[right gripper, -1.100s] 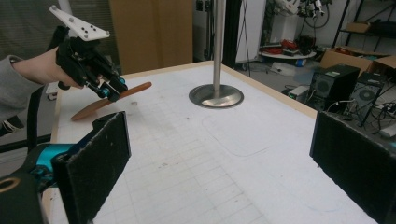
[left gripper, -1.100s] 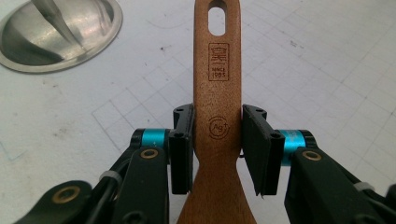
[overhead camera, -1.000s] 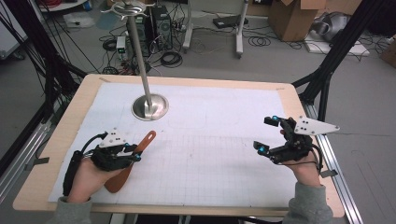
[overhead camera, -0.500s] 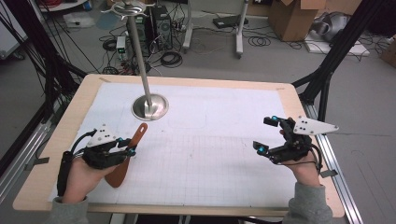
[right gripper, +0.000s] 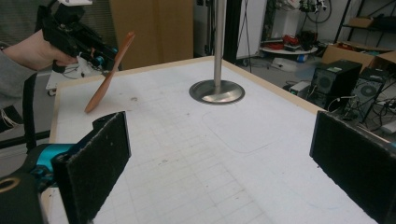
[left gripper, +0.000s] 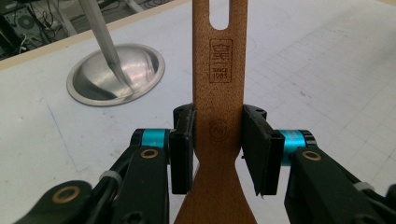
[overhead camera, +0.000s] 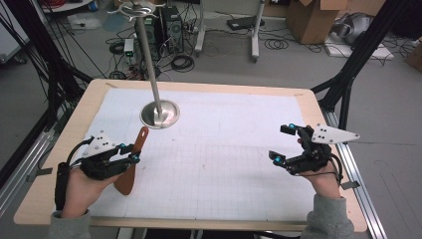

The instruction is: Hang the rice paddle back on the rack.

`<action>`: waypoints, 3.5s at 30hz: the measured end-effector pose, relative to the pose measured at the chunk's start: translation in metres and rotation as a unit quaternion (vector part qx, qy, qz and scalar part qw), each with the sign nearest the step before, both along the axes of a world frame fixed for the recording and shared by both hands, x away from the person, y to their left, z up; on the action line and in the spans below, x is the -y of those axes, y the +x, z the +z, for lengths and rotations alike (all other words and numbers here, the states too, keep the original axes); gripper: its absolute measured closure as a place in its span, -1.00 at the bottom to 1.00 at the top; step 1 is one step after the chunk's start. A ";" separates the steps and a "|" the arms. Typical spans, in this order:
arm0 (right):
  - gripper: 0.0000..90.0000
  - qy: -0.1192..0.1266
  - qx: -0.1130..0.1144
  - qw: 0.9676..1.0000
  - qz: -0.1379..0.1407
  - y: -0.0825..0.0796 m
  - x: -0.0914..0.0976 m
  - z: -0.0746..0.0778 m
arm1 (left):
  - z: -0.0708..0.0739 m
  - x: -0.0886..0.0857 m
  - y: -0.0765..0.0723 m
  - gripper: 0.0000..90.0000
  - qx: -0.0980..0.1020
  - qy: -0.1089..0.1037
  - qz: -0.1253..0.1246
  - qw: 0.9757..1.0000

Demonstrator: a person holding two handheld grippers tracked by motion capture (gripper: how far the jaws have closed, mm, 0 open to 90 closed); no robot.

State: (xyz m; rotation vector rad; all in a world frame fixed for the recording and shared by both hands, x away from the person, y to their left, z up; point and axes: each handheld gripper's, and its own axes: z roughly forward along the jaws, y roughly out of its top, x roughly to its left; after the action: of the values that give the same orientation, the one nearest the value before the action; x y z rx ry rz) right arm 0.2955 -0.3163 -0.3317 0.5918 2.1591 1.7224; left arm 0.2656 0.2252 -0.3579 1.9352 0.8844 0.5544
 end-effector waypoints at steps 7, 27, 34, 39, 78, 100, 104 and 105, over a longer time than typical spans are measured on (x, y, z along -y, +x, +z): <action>-0.91 -0.002 0.004 1.000 0.001 0.001 -0.001 0.000 | 0.004 -0.003 -0.002 0.45 0.008 -0.001 0.005 1.000; -0.91 -0.001 0.004 1.000 0.001 0.001 -0.001 0.000 | 0.010 -0.009 -0.007 0.45 0.016 -0.028 -0.001 0.999; -0.91 -0.008 0.000 1.000 0.002 0.001 -0.004 -0.001 | 0.019 -0.022 -0.010 0.45 0.032 -0.067 0.001 0.997; -0.91 -0.011 -0.002 1.000 0.003 0.002 -0.005 -0.001 | 0.023 -0.027 -0.007 0.45 0.036 -0.081 -0.005 0.996; -0.91 -0.008 -0.005 1.000 -0.011 0.000 0.008 -0.002 | 0.082 -0.069 0.043 0.45 0.050 -0.092 -0.024 0.994; -0.91 0.002 -0.010 1.000 -0.017 0.001 0.017 -0.004 | 0.112 -0.069 0.087 0.45 0.048 -0.077 -0.010 0.996; -0.91 0.005 -0.011 1.000 -0.019 0.002 0.018 -0.005 | 0.118 -0.071 0.094 0.45 0.048 -0.078 -0.006 0.996; -0.91 0.005 -0.006 1.000 -0.019 0.002 0.019 -0.005 | 0.120 -0.072 0.095 0.45 0.049 -0.079 -0.005 0.996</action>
State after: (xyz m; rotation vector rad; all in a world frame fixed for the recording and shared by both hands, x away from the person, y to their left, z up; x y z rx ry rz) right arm 0.2978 -0.3353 -0.3366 0.6445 2.1345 1.7142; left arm 0.3610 0.2971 -0.2382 1.7547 0.8301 0.5523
